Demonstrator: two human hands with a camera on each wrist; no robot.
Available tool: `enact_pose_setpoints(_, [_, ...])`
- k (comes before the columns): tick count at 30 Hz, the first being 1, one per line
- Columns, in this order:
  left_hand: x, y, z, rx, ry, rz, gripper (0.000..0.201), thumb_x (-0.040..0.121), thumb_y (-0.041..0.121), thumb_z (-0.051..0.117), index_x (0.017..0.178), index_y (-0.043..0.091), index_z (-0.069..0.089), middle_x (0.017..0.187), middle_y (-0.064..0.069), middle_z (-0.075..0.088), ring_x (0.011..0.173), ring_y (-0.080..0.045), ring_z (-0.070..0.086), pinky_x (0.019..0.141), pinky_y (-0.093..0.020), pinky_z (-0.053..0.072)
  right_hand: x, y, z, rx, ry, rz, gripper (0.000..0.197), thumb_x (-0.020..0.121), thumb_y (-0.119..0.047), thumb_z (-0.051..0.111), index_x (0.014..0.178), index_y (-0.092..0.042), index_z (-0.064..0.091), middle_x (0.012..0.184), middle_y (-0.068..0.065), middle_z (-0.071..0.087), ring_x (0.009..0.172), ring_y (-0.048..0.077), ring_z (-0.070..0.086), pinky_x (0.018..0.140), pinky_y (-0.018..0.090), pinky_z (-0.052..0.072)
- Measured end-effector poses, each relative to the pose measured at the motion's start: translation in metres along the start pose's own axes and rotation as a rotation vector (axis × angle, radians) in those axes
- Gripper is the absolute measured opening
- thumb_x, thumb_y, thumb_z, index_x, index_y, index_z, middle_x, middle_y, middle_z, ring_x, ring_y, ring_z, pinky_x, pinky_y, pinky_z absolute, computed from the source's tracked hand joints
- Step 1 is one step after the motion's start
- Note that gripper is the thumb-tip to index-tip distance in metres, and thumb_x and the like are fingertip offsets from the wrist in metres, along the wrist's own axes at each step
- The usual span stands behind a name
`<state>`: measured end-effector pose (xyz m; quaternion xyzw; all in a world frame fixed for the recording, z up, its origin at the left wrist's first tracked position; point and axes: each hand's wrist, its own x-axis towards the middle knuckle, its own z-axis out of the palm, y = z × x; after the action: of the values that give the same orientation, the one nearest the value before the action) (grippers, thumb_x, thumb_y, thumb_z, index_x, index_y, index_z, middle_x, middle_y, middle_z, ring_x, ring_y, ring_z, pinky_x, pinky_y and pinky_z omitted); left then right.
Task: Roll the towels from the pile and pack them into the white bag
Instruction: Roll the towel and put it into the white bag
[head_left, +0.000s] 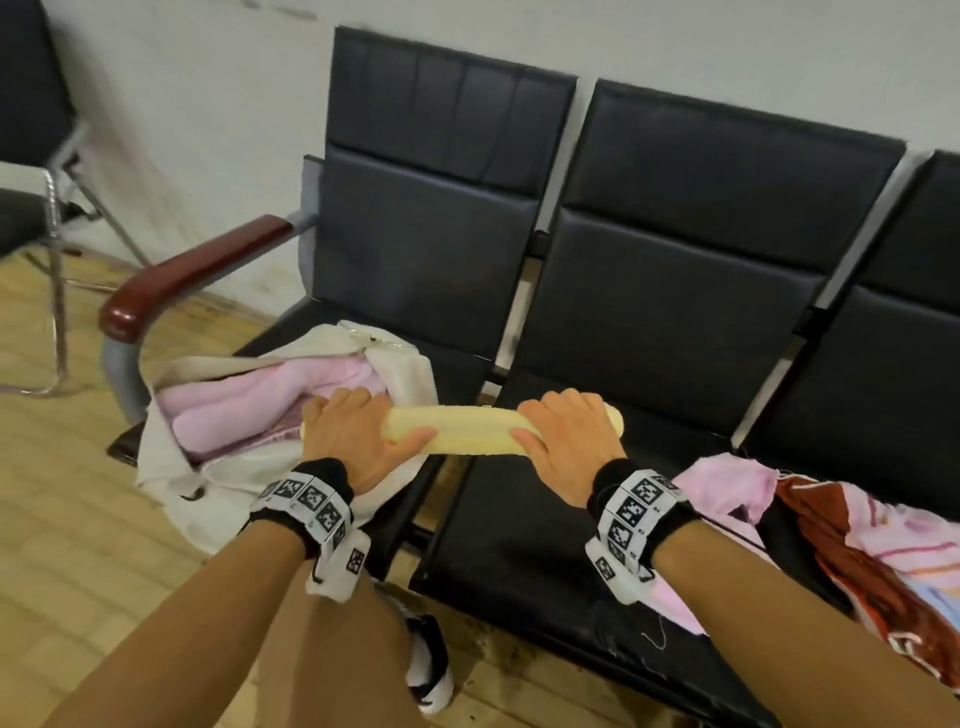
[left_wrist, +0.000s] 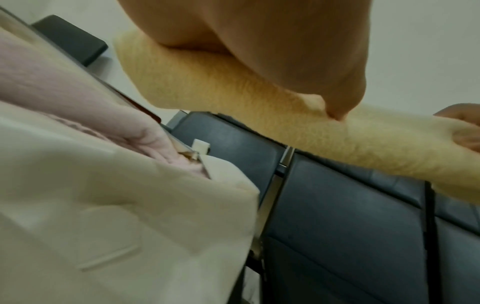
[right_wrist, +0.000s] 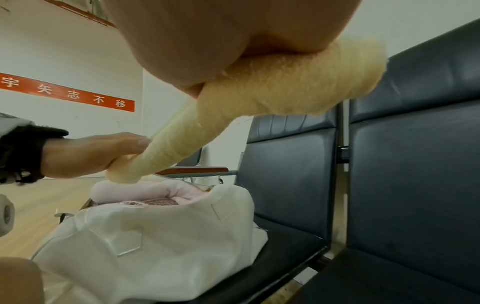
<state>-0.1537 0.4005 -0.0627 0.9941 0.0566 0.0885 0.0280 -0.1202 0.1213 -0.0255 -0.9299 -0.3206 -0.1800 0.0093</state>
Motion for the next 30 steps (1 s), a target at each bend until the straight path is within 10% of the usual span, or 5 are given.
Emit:
enact_pose_setpoints(11, [0.024,-0.1,0.042,-0.082,0.003,-0.165,0.049,0.092,0.057,0.035,0.127,0.026,0.05,0.121,-0.006,0.053,0.113,-0.031,0.046,0.097,-0.053,0.033,0.104,-0.076,0.04,-0.05,0.008,-0.061,0.018,0.082,-0.03,0.052,0.098,-0.023,0.058,0.087,-0.005,0.055,0.079,0.023,0.05,0.081,0.043,0.034])
enact_pose_setpoints(17, [0.005,-0.136,0.062,-0.115,-0.066,-0.214,0.06,0.095,0.048,0.043,0.151,0.031,0.028,0.161,-0.013,0.014,0.149,-0.032,0.004,0.116,-0.056,0.008,0.147,-0.12,0.078,0.027,-0.137,-0.142,0.034,0.075,-0.01,0.059,0.106,-0.024,0.059,0.106,-0.002,0.056,0.104,0.024,0.05,0.1,0.049,0.028])
enact_pose_setpoints(21, [-0.006,-0.137,0.057,-0.18,0.014,-0.115,0.056,0.085,0.034,0.049,0.14,0.028,0.045,0.157,-0.015,0.024,0.148,-0.036,0.01,0.111,-0.062,0.016,0.164,-0.161,0.106,0.135,-0.07,-0.247,0.037,0.072,0.0,0.06,0.101,-0.022,0.065,0.104,0.003,0.059,0.099,0.028,0.052,0.091,0.05,0.035])
enact_pose_setpoints(26, [-0.012,-0.141,0.063,-0.253,0.009,-0.114,0.065,0.081,0.045,0.048,0.141,0.02,0.046,0.15,-0.011,0.036,0.14,-0.035,0.027,0.108,-0.055,0.028,0.188,-0.213,0.126,0.292,-0.056,-0.401,0.027,0.082,-0.022,0.041,0.087,-0.02,0.067,0.091,0.003,0.059,0.091,0.027,0.057,0.088,0.042,0.03])
enact_pose_setpoints(30, [-0.01,-0.141,0.074,-0.213,-0.06,-0.094,0.084,0.082,0.068,0.033,0.151,0.02,0.033,0.161,-0.01,0.023,0.15,-0.031,0.013,0.119,-0.051,0.018,0.199,-0.21,0.14,0.303,-0.161,-0.401,0.027,0.089,-0.022,0.043,0.097,-0.014,0.068,0.104,0.01,0.059,0.103,0.03,0.054,0.104,0.044,0.034])
